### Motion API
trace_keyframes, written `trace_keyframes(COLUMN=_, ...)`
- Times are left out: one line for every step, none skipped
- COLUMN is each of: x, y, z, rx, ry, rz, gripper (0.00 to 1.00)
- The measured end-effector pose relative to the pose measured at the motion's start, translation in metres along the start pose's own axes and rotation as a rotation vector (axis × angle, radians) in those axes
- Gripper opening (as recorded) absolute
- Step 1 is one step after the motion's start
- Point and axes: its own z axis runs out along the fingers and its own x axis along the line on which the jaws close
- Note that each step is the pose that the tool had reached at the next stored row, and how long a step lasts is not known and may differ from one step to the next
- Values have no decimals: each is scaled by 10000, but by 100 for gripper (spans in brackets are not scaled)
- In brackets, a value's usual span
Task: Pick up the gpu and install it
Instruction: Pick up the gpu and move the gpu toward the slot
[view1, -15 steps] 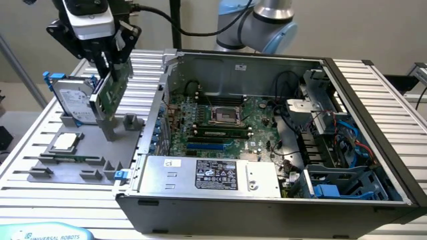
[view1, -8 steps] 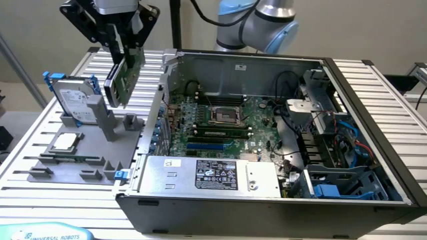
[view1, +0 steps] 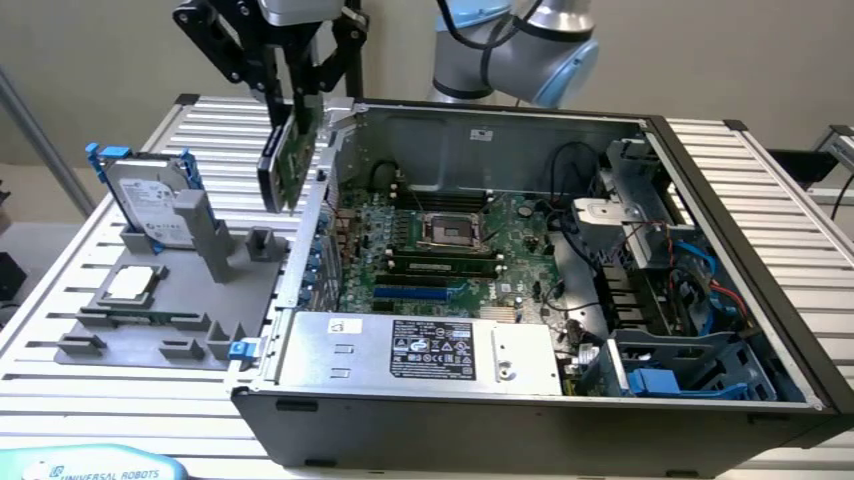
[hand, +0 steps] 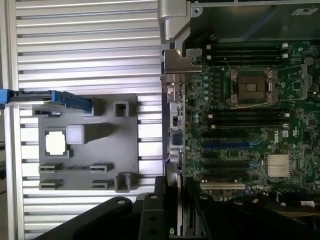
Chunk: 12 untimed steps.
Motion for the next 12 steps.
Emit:
trace_keyframes(x=-45, y=2, z=-1, rx=-2, ry=1, rz=0, gripper=26)
trace_keyframes(x=-91, y=5, z=-3, rx=-3, ry=2, rz=1, gripper=26)
trace_keyframes(x=-136, y=7, z=-4, rx=-3, ry=3, rz=1, gripper=26)
trace_keyframes(x=-181, y=9, z=-5, rx=-3, ry=2, rz=0, gripper=26)
trace_keyframes(x=-226, y=12, z=-6, rx=-3, ry=3, rz=0, gripper=26)
trace_keyframes(x=-272, y=14, z=-7, rx=-4, ry=3, rz=2, gripper=26)
trace_keyframes(x=-317, y=17, z=-8, rx=-3, ry=4, rz=1, gripper=26)
trace_keyframes(x=-365, y=20, z=-9, rx=-3, ry=4, rz=0, gripper=26)
trace_keyframes(x=-409, y=23, z=-9, rx=-3, ry=4, rz=1, gripper=26)
trace_keyframes(x=-454, y=27, z=-7, rx=-3, ry=5, rz=1, gripper=26)
trace_keyframes(x=-499, y=31, z=-5, rx=-3, ry=5, rz=1, gripper=26)
trace_keyframes(x=-547, y=37, z=2, rx=-4, ry=6, rz=0, gripper=26)
